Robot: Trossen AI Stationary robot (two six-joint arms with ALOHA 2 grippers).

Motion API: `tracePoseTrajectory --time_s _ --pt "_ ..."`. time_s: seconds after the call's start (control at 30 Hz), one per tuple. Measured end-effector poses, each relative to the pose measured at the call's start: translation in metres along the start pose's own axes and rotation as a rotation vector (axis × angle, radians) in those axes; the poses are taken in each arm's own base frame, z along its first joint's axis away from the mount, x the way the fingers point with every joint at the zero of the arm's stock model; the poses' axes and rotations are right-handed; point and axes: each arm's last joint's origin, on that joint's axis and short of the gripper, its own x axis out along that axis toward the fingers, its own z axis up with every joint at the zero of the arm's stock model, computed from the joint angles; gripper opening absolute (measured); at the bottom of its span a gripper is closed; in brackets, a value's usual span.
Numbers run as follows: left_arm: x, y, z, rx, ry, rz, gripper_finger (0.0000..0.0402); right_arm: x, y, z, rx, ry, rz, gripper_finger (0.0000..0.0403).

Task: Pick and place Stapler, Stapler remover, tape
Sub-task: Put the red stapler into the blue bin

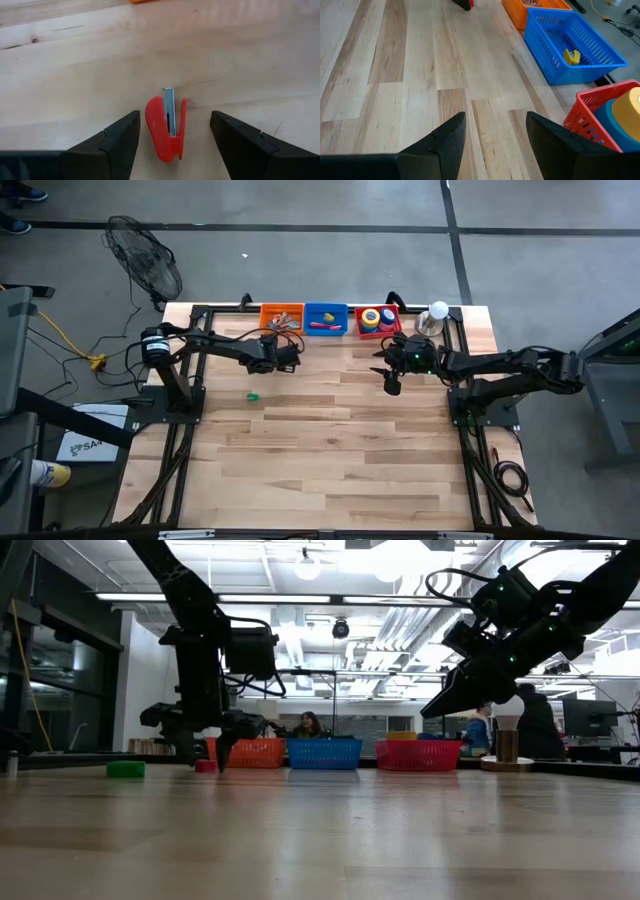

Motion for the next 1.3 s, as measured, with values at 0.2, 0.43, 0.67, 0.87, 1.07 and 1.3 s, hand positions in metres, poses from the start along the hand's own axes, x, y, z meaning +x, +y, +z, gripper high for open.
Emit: tracePoseTrajectory --time_s 0.2,0.43,0.67,0.87,1.07,1.3 --pt "0.0 -0.001 0.0 -0.002 0.018 -0.012 0.0198 0.0 0.0 0.0 0.0 0.0 -0.001 0.0199" --pt "0.001 -0.001 -0.001 -0.002 0.034 -0.022 0.0139 0.0 0.0 0.0 0.0 0.002 -0.001 0.0199" --pt "0.001 -0.002 -0.001 0.044 0.039 -0.04 0.0095 0.0 0.0 0.0 0.0 0.002 -0.001 0.0199" --pt "0.001 -0.003 0.0 0.085 0.036 -0.053 0.0078 0.0 0.0 0.0 0.0 0.002 -0.001 0.0199" --pt "-0.003 -0.011 0.005 0.15 0.028 -0.095 0.0079 0.0 0.0 0.0 0.0 0.002 -0.001 0.0199" --pt "-0.028 -0.04 0.034 0.218 -0.05 -0.246 0.0079 0.0 0.0 0.0 0.0 0.002 -0.001 0.0199"
